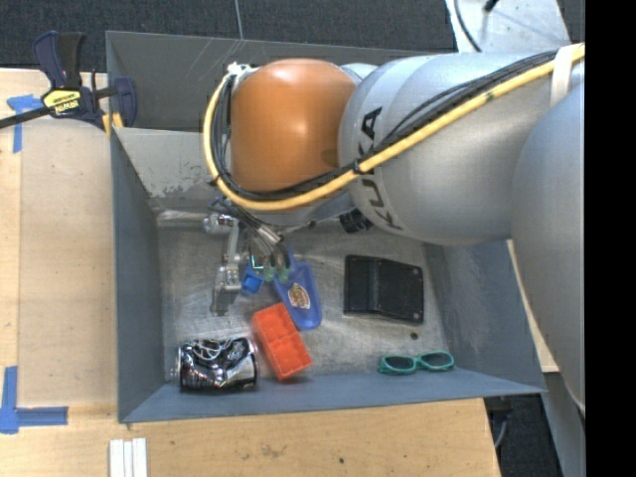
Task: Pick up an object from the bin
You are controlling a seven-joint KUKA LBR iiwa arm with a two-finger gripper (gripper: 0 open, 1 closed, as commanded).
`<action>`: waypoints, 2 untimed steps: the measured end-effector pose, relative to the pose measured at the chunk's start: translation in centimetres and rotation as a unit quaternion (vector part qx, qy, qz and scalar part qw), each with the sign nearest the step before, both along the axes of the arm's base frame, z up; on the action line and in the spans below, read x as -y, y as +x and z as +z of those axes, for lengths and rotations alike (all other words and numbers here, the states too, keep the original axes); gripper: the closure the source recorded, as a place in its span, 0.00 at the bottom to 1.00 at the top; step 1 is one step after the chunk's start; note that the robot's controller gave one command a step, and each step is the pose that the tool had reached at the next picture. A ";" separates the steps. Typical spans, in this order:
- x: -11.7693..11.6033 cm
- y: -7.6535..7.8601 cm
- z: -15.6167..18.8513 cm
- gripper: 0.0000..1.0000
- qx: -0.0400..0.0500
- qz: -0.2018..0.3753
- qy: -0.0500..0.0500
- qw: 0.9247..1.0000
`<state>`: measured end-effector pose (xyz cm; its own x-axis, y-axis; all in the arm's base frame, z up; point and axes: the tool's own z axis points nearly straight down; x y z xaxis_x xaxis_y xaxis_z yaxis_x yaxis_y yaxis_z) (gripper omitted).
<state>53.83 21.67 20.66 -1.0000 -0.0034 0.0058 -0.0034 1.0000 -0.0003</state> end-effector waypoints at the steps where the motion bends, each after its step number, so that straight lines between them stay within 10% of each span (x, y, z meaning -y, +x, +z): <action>1: 0.1 0.2 0.5 0.00 0.004 -0.002 0.001 1.000; 2: -1.1 -2.3 -6.2 0.00 0.006 0.022 0.002 1.000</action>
Offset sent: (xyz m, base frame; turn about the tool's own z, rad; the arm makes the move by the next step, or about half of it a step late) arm -0.0519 0.0232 -0.1366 -0.0958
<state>51.56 22.73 14.48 -0.9989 -0.0469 -0.0062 -0.0469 0.9989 0.0026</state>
